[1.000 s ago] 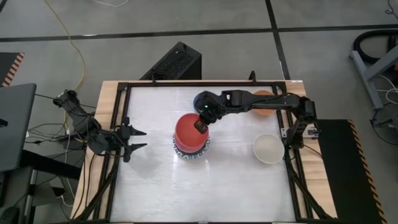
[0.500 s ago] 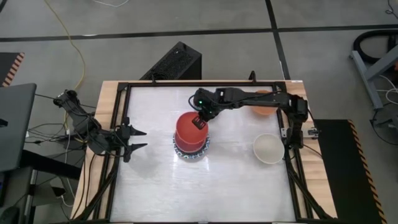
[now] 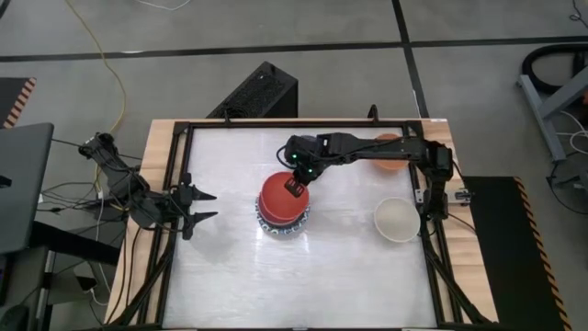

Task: Nest bowls inside each other
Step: Stack the orange bowl on top of the pink bowl

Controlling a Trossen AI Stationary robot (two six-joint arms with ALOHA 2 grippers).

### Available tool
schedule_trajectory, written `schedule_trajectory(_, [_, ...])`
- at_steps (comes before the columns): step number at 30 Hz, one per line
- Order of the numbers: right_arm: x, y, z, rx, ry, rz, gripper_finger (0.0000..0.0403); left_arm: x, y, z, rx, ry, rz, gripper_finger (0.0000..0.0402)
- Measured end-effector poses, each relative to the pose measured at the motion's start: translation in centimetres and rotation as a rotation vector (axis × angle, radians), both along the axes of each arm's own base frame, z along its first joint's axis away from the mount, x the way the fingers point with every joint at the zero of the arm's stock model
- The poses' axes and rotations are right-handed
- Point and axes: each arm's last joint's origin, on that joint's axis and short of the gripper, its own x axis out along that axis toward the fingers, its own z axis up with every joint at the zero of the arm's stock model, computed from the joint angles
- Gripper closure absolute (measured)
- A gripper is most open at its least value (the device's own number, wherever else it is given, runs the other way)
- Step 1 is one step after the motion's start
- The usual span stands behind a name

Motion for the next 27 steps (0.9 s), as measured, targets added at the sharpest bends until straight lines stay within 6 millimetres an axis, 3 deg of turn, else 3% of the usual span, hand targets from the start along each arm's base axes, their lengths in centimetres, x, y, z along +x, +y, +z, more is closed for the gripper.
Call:
schedule_trajectory(12, [1.3, -0.2, -3.0, 0.031, 0.072, 0.009, 0.0379, 0.0, 0.0, 0.0, 0.001, 0.001, 0.0, 0.0194])
schedule_trajectory(27, [1.5, 0.1, -3.1, 0.006, 0.062, 0.069, 0.0312, 0.0, 0.0, 0.0, 0.008, 0.002, -0.003, 0.0194])
